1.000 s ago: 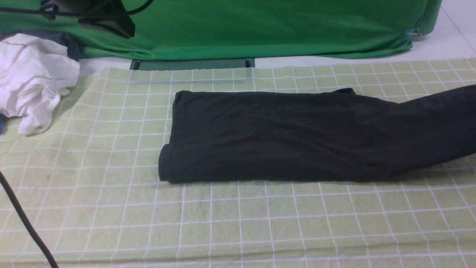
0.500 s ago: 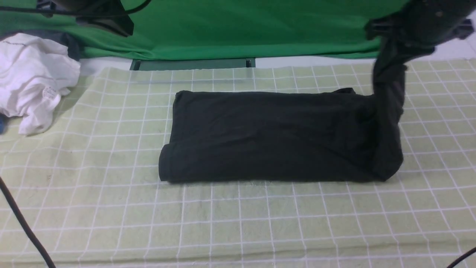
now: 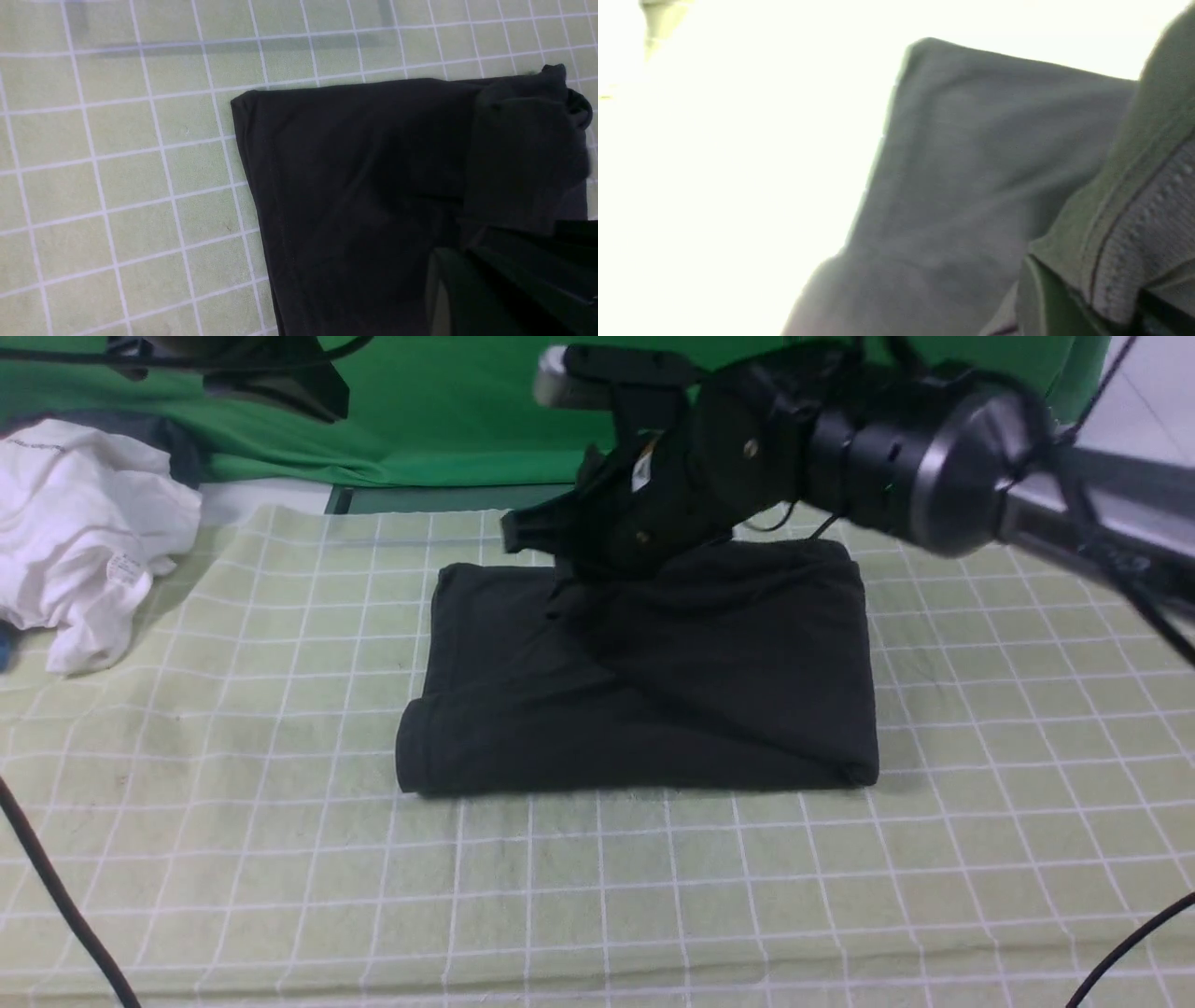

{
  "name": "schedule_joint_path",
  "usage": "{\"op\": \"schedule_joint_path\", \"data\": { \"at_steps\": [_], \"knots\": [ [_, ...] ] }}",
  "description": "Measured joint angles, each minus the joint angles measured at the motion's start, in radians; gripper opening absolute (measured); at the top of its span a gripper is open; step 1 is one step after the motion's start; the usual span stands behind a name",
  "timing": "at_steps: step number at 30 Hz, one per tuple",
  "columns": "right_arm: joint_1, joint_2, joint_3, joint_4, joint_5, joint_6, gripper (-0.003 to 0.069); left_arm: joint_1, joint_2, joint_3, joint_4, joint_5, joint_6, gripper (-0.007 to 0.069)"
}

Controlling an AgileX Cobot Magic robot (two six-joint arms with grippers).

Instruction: Fold a long-sleeved shirt over a green coffee tablecloth.

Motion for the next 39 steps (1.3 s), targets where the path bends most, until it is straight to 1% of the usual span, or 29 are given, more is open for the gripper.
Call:
{"op": "schedule_joint_path", "data": {
  "at_steps": [2, 3, 5, 7, 8, 9, 11, 12, 13, 15, 17, 18, 19, 20, 21, 22, 23, 27, 28, 32, 33, 34, 36, 37, 38, 39],
  "knots": [
    [0.023, 0.031, 0.000, 0.001, -0.056, 0.004, 0.0072, 0.000, 0.000, 0.000, 0.002, 0.001, 0.000, 0.0014],
    [0.035, 0.046, 0.000, 0.001, -0.092, 0.004, 0.0107, 0.000, 0.000, 0.000, 0.002, 0.001, 0.000, 0.0014],
    [0.052, 0.071, 0.000, 0.005, -0.127, 0.005, 0.0212, 0.000, 0.000, 0.000, 0.003, 0.001, 0.000, 0.0014],
    [0.059, 0.074, 0.000, 0.007, -0.120, 0.006, 0.0340, 0.000, 0.000, 0.000, 0.003, 0.002, -0.016, 0.0014],
    [0.060, 0.073, 0.000, 0.007, -0.099, 0.006, 0.0416, 0.000, 0.000, 0.000, 0.003, 0.003, -0.029, 0.0014],
    [0.060, 0.068, 0.000, 0.008, -0.079, 0.002, 0.0476, 0.000, 0.000, 0.000, 0.001, 0.003, -0.045, 0.0014],
    [0.049, 0.046, 0.000, 0.008, 0.020, -0.039, 0.0598, 0.000, 0.000, 0.000, -0.007, 0.004, -0.062, 0.0014],
    [0.035, 0.021, 0.000, 0.005, 0.109, -0.084, 0.0646, 0.000, 0.000, 0.000, -0.010, 0.004, -0.068, 0.0014],
    [0.023, 0.003, 0.000, -0.003, 0.179, -0.107, 0.0661, 0.000, 0.000, 0.000, -0.011, 0.004, -0.070, 0.0014],
    [-0.007, -0.038, 0.000, -0.014, 0.300, -0.135, 0.0667, 0.000, 0.000, 0.000, -0.013, 0.004, -0.076, 0.0015],
    [-0.063, -0.095, -0.001, -0.036, 0.474, -0.152, 0.0636, 0.000, 0.000, 0.000, -0.013, 0.004, -0.076, 0.0015],
    [-0.072, -0.110, -0.001, -0.041, 0.507, -0.155, 0.0627, 0.000, -0.001, 0.001, -0.012, 0.004, -0.076, 0.0015],
    [-0.100, -0.135, -0.001, -0.061, 0.603, -0.159, 0.0598, 0.000, -0.010, 0.018, -0.010, -0.002, -0.077, 0.0017],
    [-0.122, -0.151, 0.002, -0.070, 0.639, -0.169, 0.0575, -0.004, -0.026, 0.055, -0.005, -0.006, -0.077, 0.0021],
    [-0.122, -0.155, 0.001, -0.073, 0.645, -0.169, 0.0575, -0.004, -0.026, 0.055, -0.005, -0.006, -0.077, 0.0021],
    [-0.141, -0.174, 0.008, -0.081, 0.664, -0.179, 0.0555, -0.008, -0.043, 0.082, 0.004, -0.008, -0.077, 0.0025],
    [-0.172, -0.204, 0.026, -0.091, 0.686, -0.185, 0.0536, -0.022, -0.078, 0.173, 0.026, -0.011, -0.078, 0.0036],
    [-0.203, -0.235, 0.094, -0.096, 0.698, -0.194, 0.0526, -0.085, -0.152, 0.428, 0.080, -0.005, -0.115, 0.0083],
    [-0.203, -0.235, 0.103, -0.096, 0.698, -0.195, 0.0526, -0.091, -0.154, 0.439, 0.082, -0.008, -0.118, 0.0089],
    [-0.206, -0.221, 0.248, -0.095, 0.683, -0.222, 0.0526, -0.151, -0.145, 0.673, 0.100, -0.146, -0.163, 0.0192],
    [-0.206, -0.220, 0.254, -0.095, 0.679, -0.224, 0.0526, -0.151, -0.145, 0.673, 0.100, -0.146, -0.163, 0.0192],
    [-0.206, -0.211, 0.302, -0.099, 0.654, -0.238, 0.0525, -0.160, -0.141, 0.722, 0.100, -0.202, -0.168, 0.0242],
    [-0.206, -0.197, 0.365, -0.123, 0.599, -0.264, 0.0525, -0.169, -0.132, 0.775, 0.091, -0.276, -0.172, 0.0311],
    [-0.206, -0.194, 0.369, -0.126, 0.594, -0.265, 0.0525, -0.169, -0.130, 0.781, 0.086, -0.288, -0.172, 0.0323],
    [-0.206, -0.187, 0.393, -0.149, 0.550, -0.274, 0.0525, -0.170, -0.121, 0.804, 0.069, -0.342, -0.166, 0.0374],
    [-0.206, -0.186, 0.393, -0.151, 0.546, -0.274, 0.0525, -0.170, -0.121, 0.807, 0.067, -0.348, -0.163, 0.0374]
  ]
}}
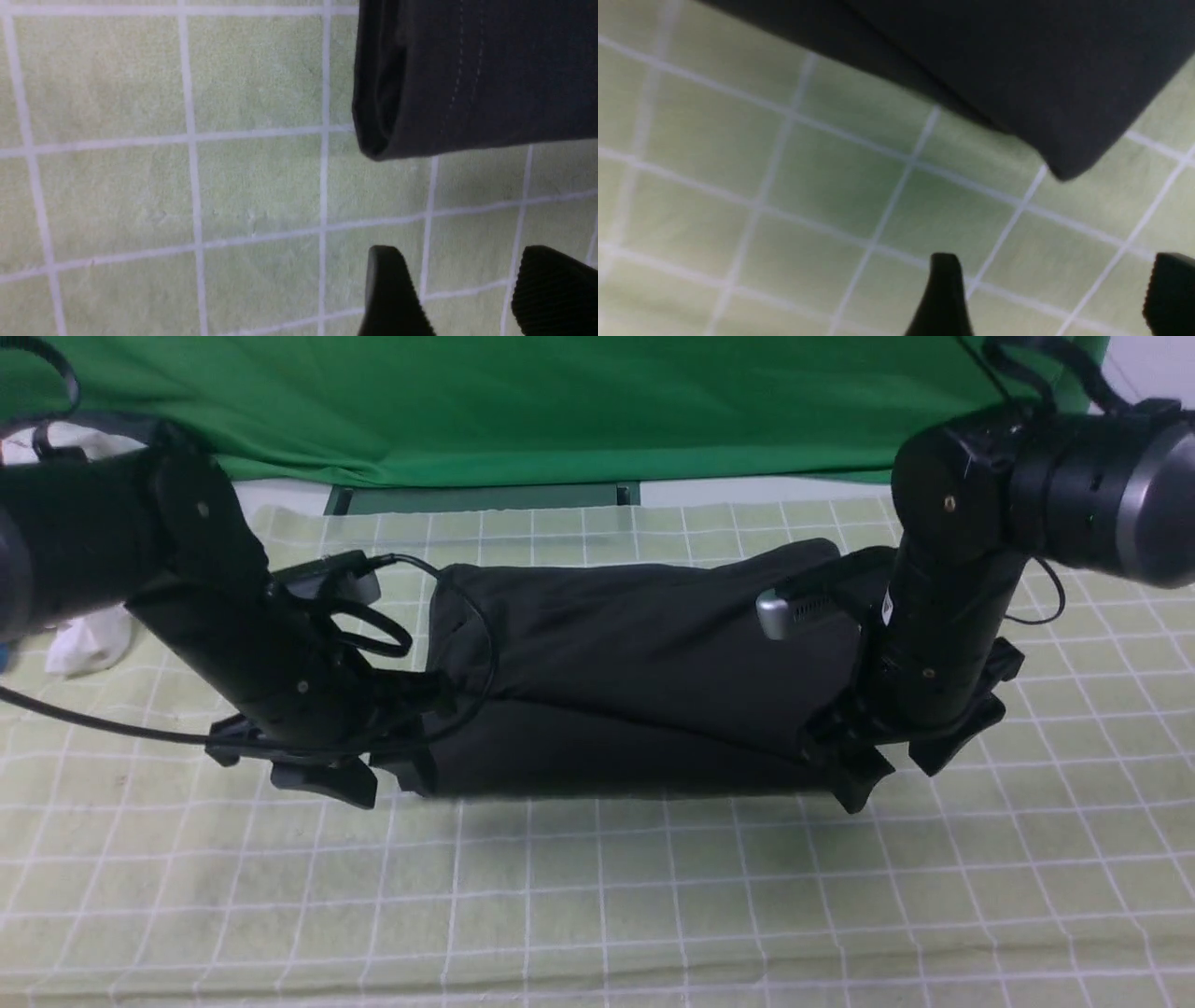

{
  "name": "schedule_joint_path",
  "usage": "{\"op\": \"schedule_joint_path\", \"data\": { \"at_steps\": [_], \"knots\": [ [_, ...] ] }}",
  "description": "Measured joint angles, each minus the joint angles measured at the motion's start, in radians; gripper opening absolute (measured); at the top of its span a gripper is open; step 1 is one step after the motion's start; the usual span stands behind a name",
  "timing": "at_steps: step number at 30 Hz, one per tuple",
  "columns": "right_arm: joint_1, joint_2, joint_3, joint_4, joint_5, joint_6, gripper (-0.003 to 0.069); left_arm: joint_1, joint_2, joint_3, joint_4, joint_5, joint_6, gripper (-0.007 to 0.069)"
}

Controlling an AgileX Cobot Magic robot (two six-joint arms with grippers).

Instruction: Fold a long-sleeved shirt over a green coffee tablecloth.

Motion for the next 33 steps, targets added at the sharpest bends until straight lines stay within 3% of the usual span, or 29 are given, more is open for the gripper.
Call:
{"op": "schedule_joint_path", "data": {
  "at_steps": [2, 7, 13, 17, 20, 21, 22, 23, 24, 26, 33],
  "knots": [
    [-0.001, 0.007, 0.012, -0.015, -0.051, -0.002, 0.0525, 0.000, 0.018, 0.015, -0.013, -0.054, 0.026, 0.0430],
    [-0.001, 0.025, 0.013, -0.018, -0.095, -0.002, 0.0525, 0.000, 0.035, 0.019, -0.033, -0.102, 0.034, 0.0470],
    [-0.001, 0.059, 0.015, -0.018, -0.146, 0.004, 0.0524, 0.000, 0.064, 0.020, -0.090, -0.112, 0.079, 0.0445],
    [-0.001, 0.068, 0.015, -0.018, -0.165, 0.008, 0.0507, 0.000, 0.087, 0.021, -0.112, -0.121, 0.086, 0.0374],
    [-0.001, 0.068, 0.016, -0.018, -0.169, 0.008, 0.0351, 0.000, 0.093, 0.021, -0.116, -0.145, 0.087, 0.0255],
    [-0.001, 0.068, 0.016, -0.018, -0.169, 0.008, 0.0351, 0.000, 0.093, 0.021, -0.116, -0.144, 0.088, 0.0246],
    [-0.001, 0.068, 0.016, -0.018, -0.170, 0.008, 0.0263, 0.000, 0.094, 0.021, -0.116, -0.146, 0.090, 0.0197],
    [-0.001, 0.068, 0.016, -0.020, -0.171, 0.010, 0.0126, 0.000, 0.094, 0.021, -0.117, -0.146, 0.106, 0.0104],
    [-0.001, 0.068, 0.016, -0.020, -0.171, 0.010, 0.0126, 0.000, 0.094, 0.021, -0.117, -0.146, 0.106, 0.0104],
    [-0.001, 0.067, 0.016, -0.022, -0.163, 0.017, 0.0038, 0.000, 0.093, 0.021, -0.117, -0.142, 0.114, 0.0031],
    [-0.001, 0.015, 0.061, -0.021, -0.114, 0.025, 0.0027, -0.019, 0.009, 0.062, -0.117, -0.105, 0.118, 0.0015]
  ]
}}
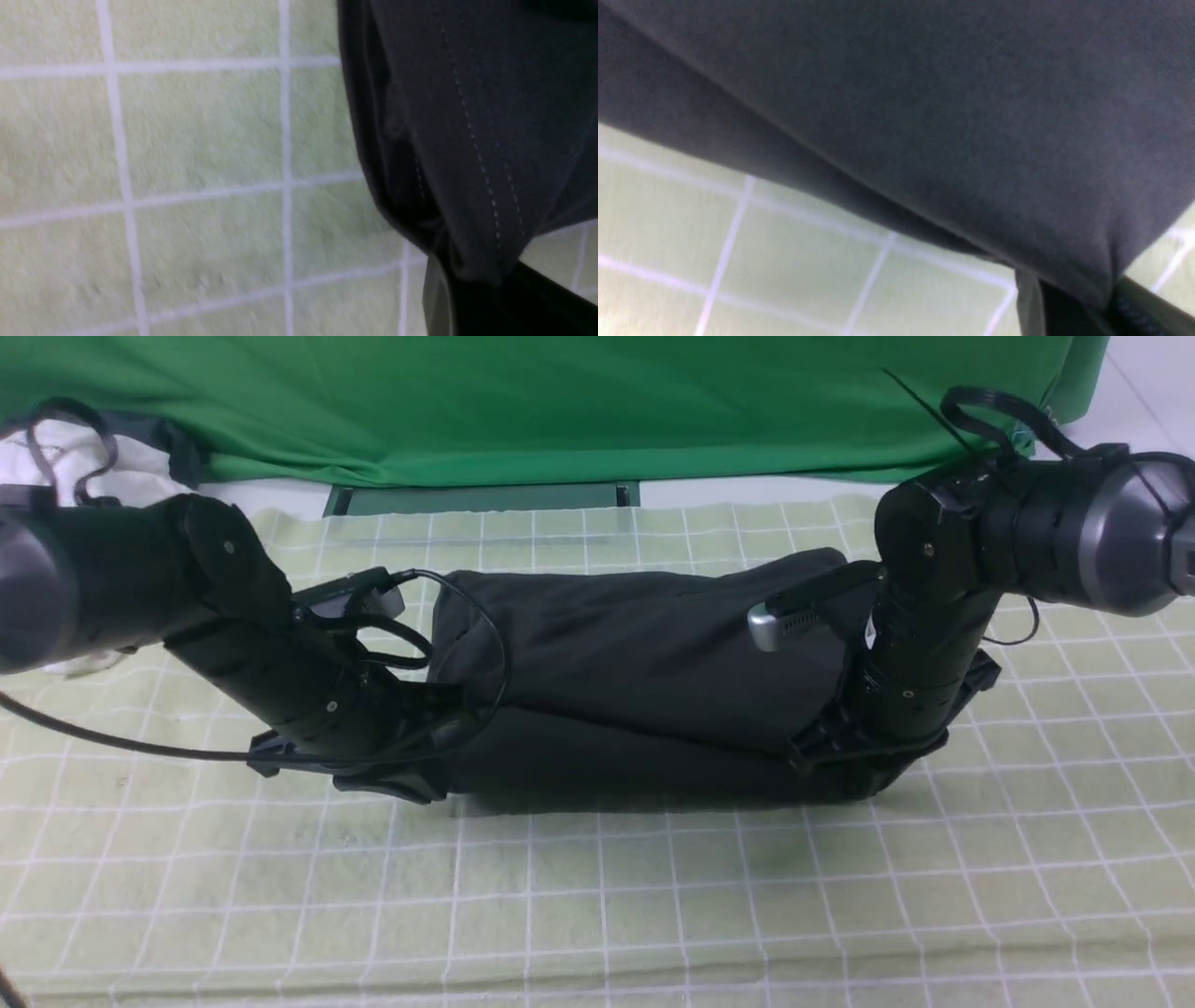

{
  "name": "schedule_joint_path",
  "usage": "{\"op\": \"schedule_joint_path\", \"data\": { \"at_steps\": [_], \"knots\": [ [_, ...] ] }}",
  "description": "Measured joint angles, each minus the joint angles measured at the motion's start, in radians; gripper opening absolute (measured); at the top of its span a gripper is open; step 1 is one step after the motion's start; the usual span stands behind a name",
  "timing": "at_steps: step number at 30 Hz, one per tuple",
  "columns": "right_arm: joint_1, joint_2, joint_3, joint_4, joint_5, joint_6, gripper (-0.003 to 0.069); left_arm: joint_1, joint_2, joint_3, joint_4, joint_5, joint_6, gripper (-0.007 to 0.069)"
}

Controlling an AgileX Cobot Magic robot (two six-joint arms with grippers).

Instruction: Fold a long-sleeved shirt over a green coffee tablecloth.

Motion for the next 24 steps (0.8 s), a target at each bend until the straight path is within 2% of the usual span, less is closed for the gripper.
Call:
{"op": "schedule_joint_path", "data": {
  "at_steps": [10, 18, 22, 24],
  "knots": [
    [0.000, -0.118, 0.243, 0.002, 0.010, 0.036, 0.0027, -0.162, -0.142, 0.198, -0.001, -0.030, -0.060, 0.0015],
    [0.000, -0.128, 0.266, 0.003, 0.008, 0.056, 0.0036, -0.172, -0.147, 0.220, -0.001, -0.062, -0.082, 0.0015],
    [0.000, -0.130, 0.266, 0.003, 0.007, 0.051, 0.0080, -0.172, -0.149, 0.220, 0.023, -0.080, -0.092, 0.0019],
    [0.000, -0.130, 0.265, 0.003, 0.010, 0.050, 0.0129, -0.172, -0.149, 0.220, 0.042, -0.087, -0.119, 0.0040]
  ]
}}
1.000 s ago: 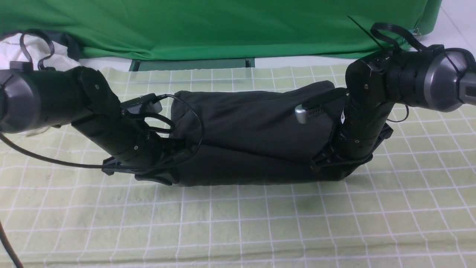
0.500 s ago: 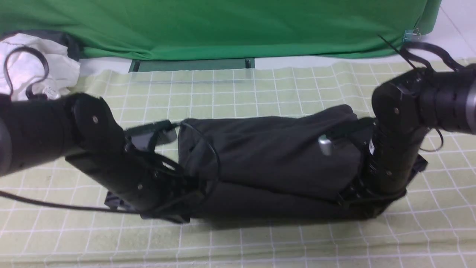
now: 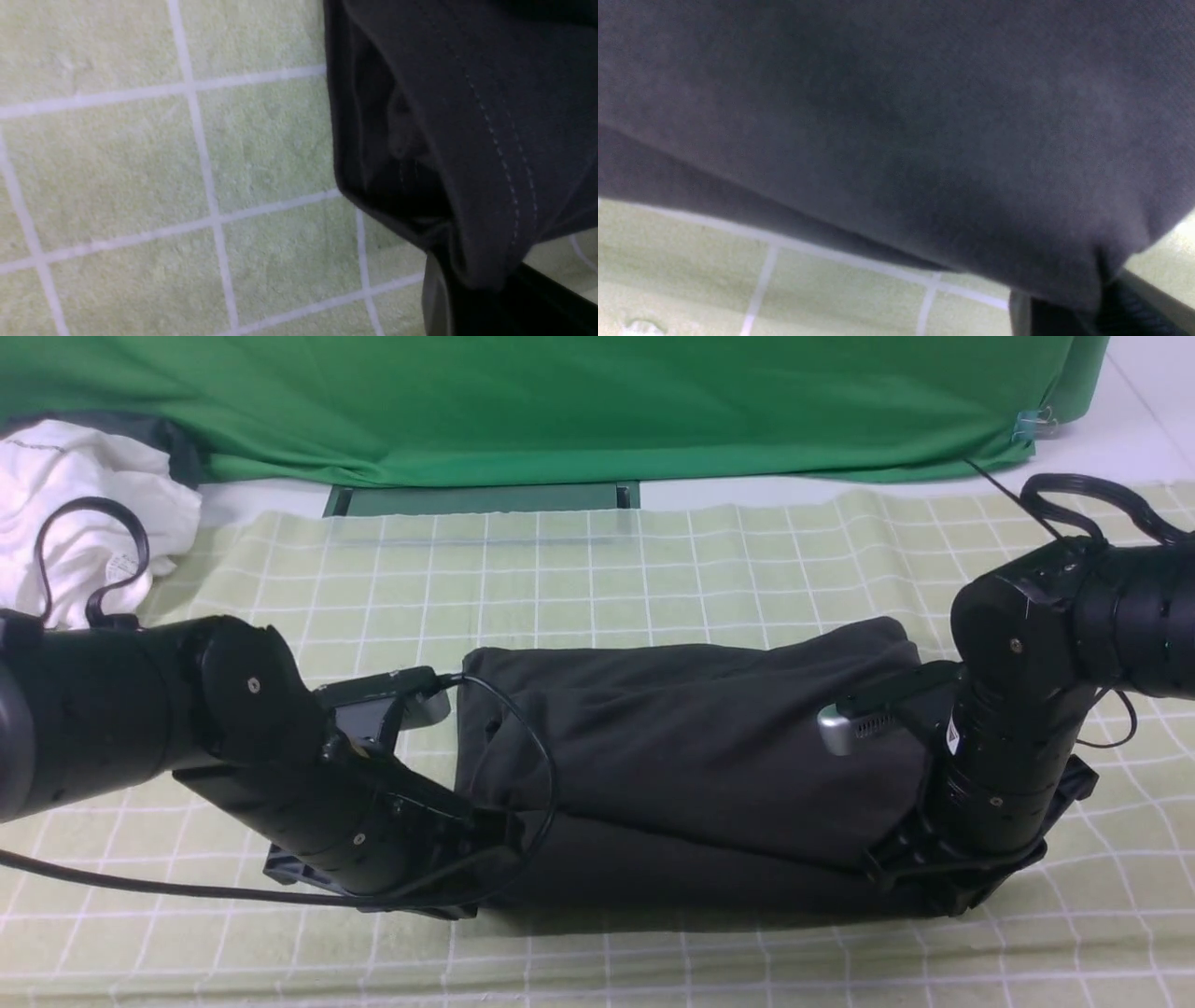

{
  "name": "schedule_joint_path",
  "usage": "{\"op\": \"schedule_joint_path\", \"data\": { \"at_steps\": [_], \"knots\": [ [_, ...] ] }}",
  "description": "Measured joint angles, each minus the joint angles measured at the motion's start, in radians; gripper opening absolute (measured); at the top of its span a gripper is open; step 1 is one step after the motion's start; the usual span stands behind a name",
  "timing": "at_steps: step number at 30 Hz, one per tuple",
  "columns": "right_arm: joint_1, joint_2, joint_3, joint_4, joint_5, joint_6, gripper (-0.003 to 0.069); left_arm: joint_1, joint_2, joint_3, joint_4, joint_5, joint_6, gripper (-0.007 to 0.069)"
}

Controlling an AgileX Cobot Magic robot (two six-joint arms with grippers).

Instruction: Fold a long-sleeved shirt over a green coffee tablecloth.

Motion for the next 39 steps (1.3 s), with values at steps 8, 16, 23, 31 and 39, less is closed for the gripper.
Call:
{"op": "schedule_joint_path", "data": {
  "at_steps": [8, 16, 23, 31, 39],
  "knots": [
    [0.000, 0.000, -0.070, -0.001, 0.075, -0.004, 0.0386, 0.000, 0.000, -0.017, 0.061, 0.075, -0.040, 0.0249],
    [0.000, -0.052, -0.225, -0.001, 0.244, -0.068, 0.0273, 0.000, -0.041, -0.174, 0.197, 0.291, -0.090, 0.0517],
    [0.000, -0.216, -0.309, -0.001, 0.250, -0.080, 0.0170, 0.000, -0.144, -0.239, 0.238, 0.342, -0.104, 0.0580],
    [0.000, -0.471, -0.311, -0.001, 0.258, -0.130, 0.0002, 0.001, -0.247, -0.244, 0.318, 0.358, -0.059, 0.0503],
    [0.000, -0.741, -0.310, -0.001, 0.259, -0.135, -0.0002, 0.001, -0.307, -0.302, 0.350, 0.412, -0.049, 0.0314]
  ]
}}
